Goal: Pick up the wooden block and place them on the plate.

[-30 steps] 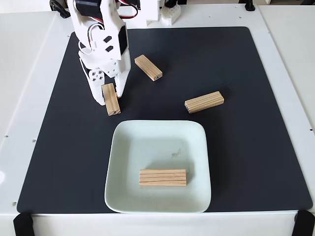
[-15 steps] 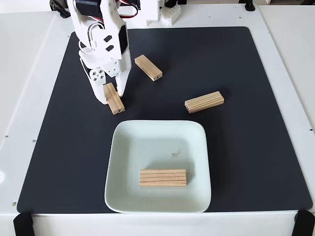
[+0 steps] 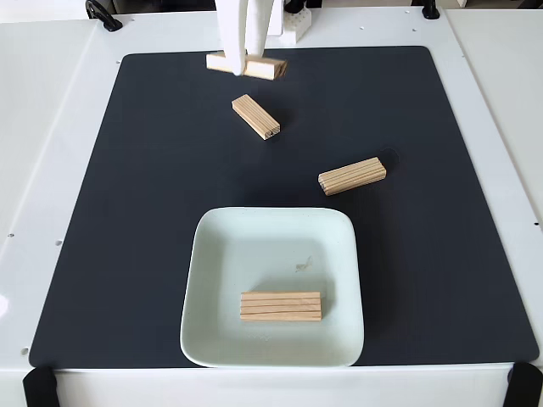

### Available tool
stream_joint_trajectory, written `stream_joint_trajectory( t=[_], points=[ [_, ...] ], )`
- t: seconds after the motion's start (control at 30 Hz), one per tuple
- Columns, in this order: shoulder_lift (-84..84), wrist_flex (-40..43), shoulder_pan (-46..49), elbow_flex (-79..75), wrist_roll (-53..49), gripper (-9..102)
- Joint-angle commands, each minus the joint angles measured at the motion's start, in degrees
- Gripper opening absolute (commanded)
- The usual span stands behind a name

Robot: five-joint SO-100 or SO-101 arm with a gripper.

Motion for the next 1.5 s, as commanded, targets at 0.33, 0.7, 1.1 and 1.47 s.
stream_joint_trajectory(
  t=[0.33, 0.7, 1.1, 1.47],
  points=[
    [16.7, -33.2, -4.1, 16.0, -12.8, 0],
    [-26.9, -44.5, -3.6, -21.8, -12.8, 0],
    [-64.0, -43.9, -4.7, -60.9, -12.9, 0],
    [-77.3, -43.8, -6.0, -69.9, -18.5, 0]
  ],
)
